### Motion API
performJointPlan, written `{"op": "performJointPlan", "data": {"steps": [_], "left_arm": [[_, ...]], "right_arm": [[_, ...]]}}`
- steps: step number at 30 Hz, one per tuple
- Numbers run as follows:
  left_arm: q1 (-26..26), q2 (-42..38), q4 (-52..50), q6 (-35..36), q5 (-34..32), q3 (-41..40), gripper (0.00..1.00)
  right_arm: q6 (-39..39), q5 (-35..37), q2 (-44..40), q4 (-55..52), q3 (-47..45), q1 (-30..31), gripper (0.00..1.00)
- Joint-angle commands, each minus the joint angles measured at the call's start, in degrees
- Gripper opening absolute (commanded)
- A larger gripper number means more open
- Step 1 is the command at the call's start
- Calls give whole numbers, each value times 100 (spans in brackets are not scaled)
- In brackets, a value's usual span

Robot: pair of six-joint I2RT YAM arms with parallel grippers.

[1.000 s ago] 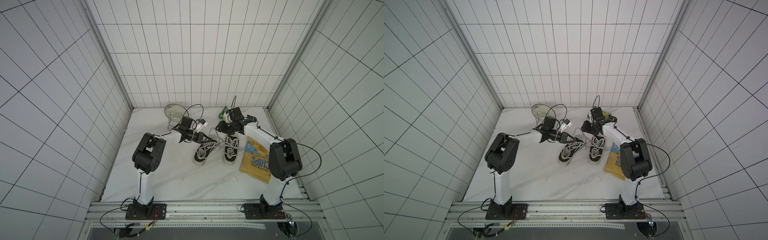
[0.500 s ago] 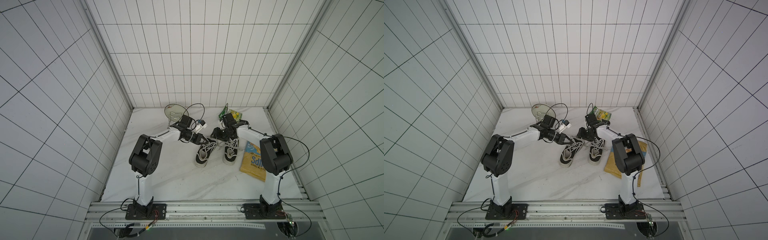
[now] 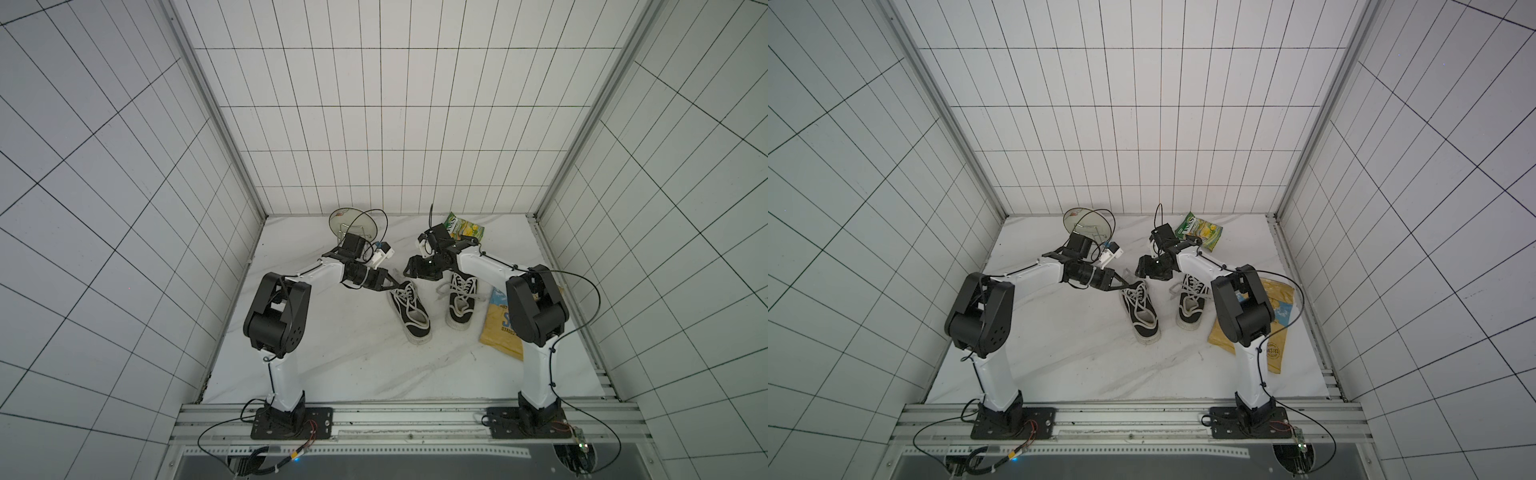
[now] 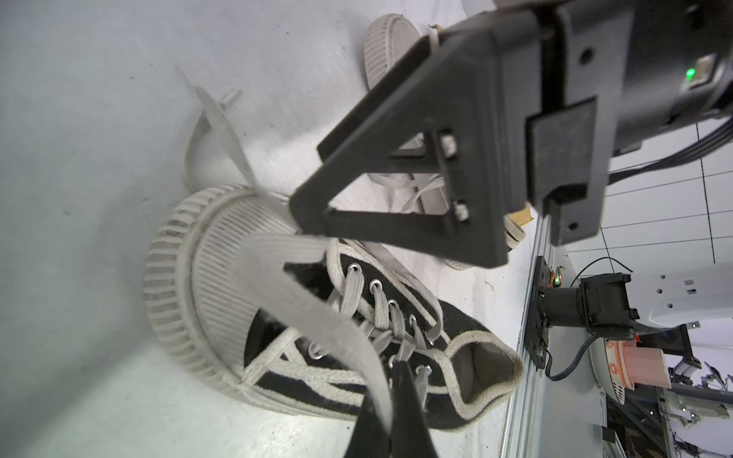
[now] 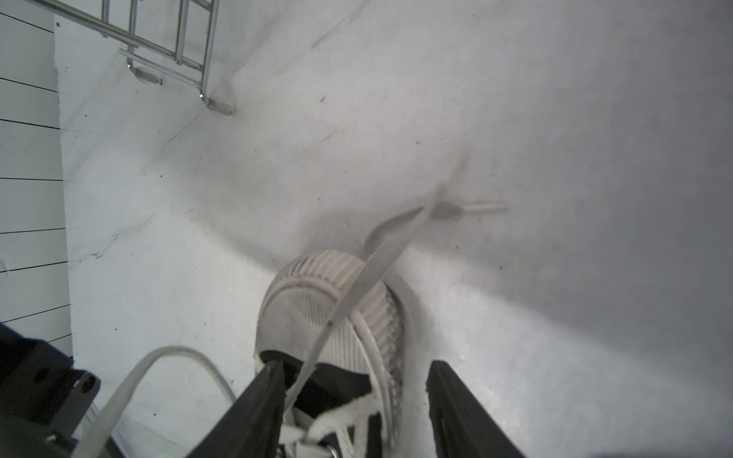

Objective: Tie the shoes
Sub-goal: Cross the shoelace with the shoelace.

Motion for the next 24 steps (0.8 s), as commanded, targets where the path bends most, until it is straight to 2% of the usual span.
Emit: {"op": "performJointPlan", "data": {"steps": [1, 5, 11, 17, 19, 24], "left_arm": [[17, -225, 185, -34, 98, -66, 0], [17, -190, 227, -74, 152, -75, 0], [17, -194, 215, -78, 137, -95, 0], [26, -179, 222, -91, 131, -94, 0], [34, -179, 249, -118, 142, -81, 0], [169, -255, 445, -279, 179, -189, 0]], "right_arm": [[-270, 379, -520, -376, -153, -180, 61], [-130, 176, -444, -438, -313, -253, 58], [486, -502, 36, -235, -273, -241, 53], [1236, -874, 119, 455, -684, -271, 56], [1446, -876, 122, 696, -859, -384, 57], [1583, -352, -176, 788, -1170, -719, 57]]}}
